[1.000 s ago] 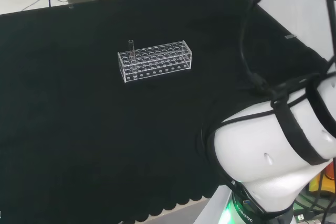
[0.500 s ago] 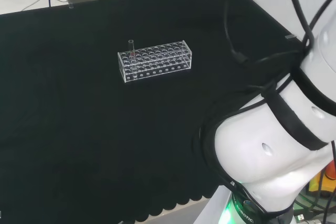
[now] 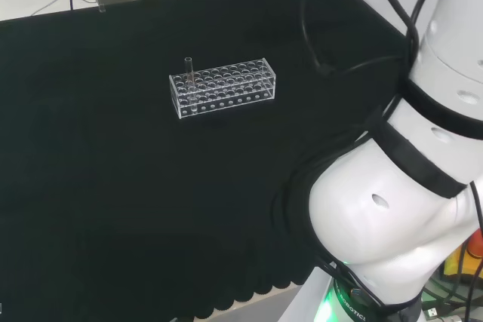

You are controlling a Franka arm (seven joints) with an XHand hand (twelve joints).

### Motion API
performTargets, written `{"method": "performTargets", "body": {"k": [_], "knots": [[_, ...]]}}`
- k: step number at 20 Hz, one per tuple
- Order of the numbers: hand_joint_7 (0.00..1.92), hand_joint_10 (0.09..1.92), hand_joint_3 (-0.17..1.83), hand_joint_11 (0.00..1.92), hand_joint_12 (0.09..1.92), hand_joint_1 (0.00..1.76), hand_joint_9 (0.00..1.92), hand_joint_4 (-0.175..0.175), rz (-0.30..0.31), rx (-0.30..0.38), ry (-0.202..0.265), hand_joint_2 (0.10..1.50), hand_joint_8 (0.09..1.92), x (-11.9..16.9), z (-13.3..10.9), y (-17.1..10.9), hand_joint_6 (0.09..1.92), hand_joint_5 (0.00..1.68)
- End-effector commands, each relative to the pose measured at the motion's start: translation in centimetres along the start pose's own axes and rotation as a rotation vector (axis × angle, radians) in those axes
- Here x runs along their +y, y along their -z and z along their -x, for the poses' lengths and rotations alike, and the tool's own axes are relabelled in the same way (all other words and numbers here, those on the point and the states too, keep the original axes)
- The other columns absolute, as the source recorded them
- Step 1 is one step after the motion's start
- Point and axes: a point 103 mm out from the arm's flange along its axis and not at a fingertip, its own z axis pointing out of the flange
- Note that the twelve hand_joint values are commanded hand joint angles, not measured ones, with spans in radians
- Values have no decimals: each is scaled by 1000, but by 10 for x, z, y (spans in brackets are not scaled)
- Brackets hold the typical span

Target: Pick up the test tube.

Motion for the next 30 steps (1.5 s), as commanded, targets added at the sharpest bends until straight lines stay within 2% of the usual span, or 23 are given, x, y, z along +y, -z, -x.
{"method": "performTargets", "body": {"k": [1,5,12,24,30], "knots": [[479,904,324,212,1553,764,420,-137,-33,-43,19,830,883,39,-6,-25,220,435],[519,898,405,232,1547,781,451,-141,-84,-62,28,790,882,53,-7,-44,373,408],[546,900,453,237,1551,787,466,-142,-166,-85,23,767,887,73,-1,-80,530,364],[585,900,472,248,1546,810,478,-143,-265,-77,-16,749,902,83,14,-139,590,354],[589,901,477,250,1546,813,480,-144,-294,-64,-27,747,906,83,21,-155,599,351]]}}
